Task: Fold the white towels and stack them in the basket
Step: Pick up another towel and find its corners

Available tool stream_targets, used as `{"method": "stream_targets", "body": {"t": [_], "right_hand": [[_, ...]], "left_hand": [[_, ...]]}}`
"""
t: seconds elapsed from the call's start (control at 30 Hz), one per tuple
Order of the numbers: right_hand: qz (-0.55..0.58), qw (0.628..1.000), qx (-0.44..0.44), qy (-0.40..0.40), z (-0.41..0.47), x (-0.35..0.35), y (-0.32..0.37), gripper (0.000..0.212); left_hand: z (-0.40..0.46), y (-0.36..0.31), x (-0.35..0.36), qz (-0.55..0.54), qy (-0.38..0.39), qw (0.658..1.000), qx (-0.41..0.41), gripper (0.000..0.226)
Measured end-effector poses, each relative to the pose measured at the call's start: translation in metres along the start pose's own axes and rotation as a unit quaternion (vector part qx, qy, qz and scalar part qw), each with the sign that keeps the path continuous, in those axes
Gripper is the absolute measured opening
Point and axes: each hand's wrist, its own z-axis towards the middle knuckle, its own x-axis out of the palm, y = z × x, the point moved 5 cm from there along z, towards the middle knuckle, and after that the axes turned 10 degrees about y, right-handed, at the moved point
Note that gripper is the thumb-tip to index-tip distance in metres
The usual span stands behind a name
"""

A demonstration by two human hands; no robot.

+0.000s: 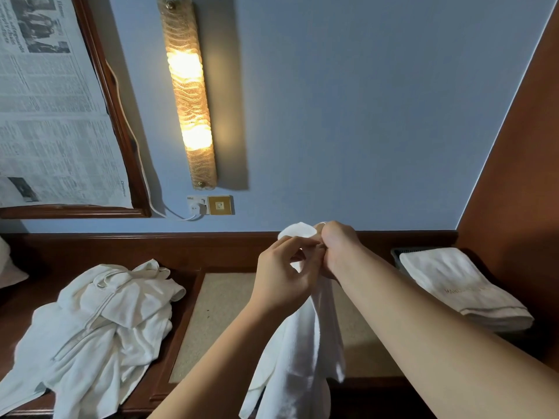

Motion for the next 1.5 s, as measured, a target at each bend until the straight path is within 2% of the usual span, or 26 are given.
{"method": "stream_targets", "body": {"t": [0.13, 0.23, 0.4, 0.63, 0.73, 0.83, 0.97, 1.03, 1.07, 1.1, 1.13, 1.17, 1.2, 1.23, 1.27, 1.3, 1.4, 1.43, 1.5], "right_hand": [[0.058, 0.998, 0.009, -0.008, -0.005, -0.001, -0.004, 0.016], [0.098, 0.995, 0.009, 0.003, -0.011, 0.002, -0.005, 0.02], [0.154, 0.988, 0.003, 0.028, -0.012, 0.002, -0.008, 0.024], [0.163, 0.986, 0.0, 0.039, -0.014, -0.002, -0.015, 0.027], [0.145, 0.989, -0.011, 0.038, -0.022, -0.009, -0.018, 0.031], [0.069, 0.996, 0.009, 0.049, -0.023, -0.016, -0.023, 0.031], [-0.147, 0.986, 0.03, 0.067, -0.019, -0.033, -0.023, 0.031], [-0.319, 0.943, 0.029, 0.092, -0.026, -0.039, -0.014, 0.026], [-0.42, 0.901, 0.024, 0.106, -0.03, -0.041, -0.007, 0.026], [-0.504, 0.855, 0.011, 0.122, -0.035, -0.042, -0.001, 0.034], [-0.559, 0.817, -0.01, 0.142, -0.038, -0.042, 0.005, 0.053], [-0.58, 0.796, -0.045, 0.169, -0.041, -0.038, 0.011, 0.079], [-0.573, 0.788, -0.09, 0.206, -0.046, -0.03, 0.016, 0.101], [-0.536, 0.795, -0.135, 0.251, -0.053, -0.02, 0.02, 0.113], [-0.483, 0.807, -0.177, 0.291, -0.057, -0.011, 0.023, 0.115], [-0.434, 0.818, -0.213, 0.312, -0.058, -0.003, 0.026, 0.105], [-0.377, 0.828, -0.288, 0.298, -0.064, 0.008, 0.038, 0.04], [-0.378, 0.828, -0.304, 0.28, -0.066, 0.009, 0.042, 0.031], [-0.392, 0.824, -0.322, 0.254, -0.07, 0.011, 0.048, 0.026]], "left_hand": [[0.003, 0.0, 0.003, 0.053, -0.006, 0.999, 0.0, 0.008], [0.001, 0.0, 0.002, 0.053, -0.003, 0.996, -0.072, 0.023], [-0.001, 0.004, -0.007, 0.0, -0.051, 0.99, -0.132, 0.015], [-0.008, 0.004, -0.011, -0.067, -0.091, 0.983, -0.146, 0.004], [-0.004, 0.009, -0.018, -0.122, -0.109, 0.972, -0.169, 0.007], [-0.001, 0.011, -0.029, -0.143, -0.113, 0.969, -0.168, 0.008], [0.006, 0.011, -0.042, -0.122, -0.08, 0.979, -0.146, 0.006], [0.011, 0.01, -0.049, -0.114, -0.043, 0.984, -0.13, 0.006], [0.015, 0.009, -0.053, -0.108, -0.019, 0.986, -0.122, 0.006], [0.019, 0.006, -0.056, -0.097, 0.008, 0.989, -0.113, 0.007], [0.023, 0.004, -0.06, -0.085, 0.034, 0.991, -0.102, 0.007], [0.028, 0.001, -0.063, -0.075, 0.06, 0.991, -0.09, 0.007], [0.031, -0.003, -0.065, -0.066, 0.084, 0.991, -0.08, 0.007], [0.035, -0.007, -0.068, -0.053, 0.104, 0.991, -0.069, 0.006], [0.04, -0.012, -0.07, -0.036, 0.121, 0.991, -0.054, 0.006], [0.043, -0.017, -0.072, -0.017, 0.137, 0.99, -0.036, 0.005], [0.051, -0.029, -0.08, 0.016, 0.162, 0.987, 0.006, 0.006], [0.052, -0.032, -0.083, 0.019, 0.163, 0.986, 0.011, 0.005], [0.053, -0.034, -0.087, 0.013, 0.156, 0.988, 0.004, 0.004]]}}
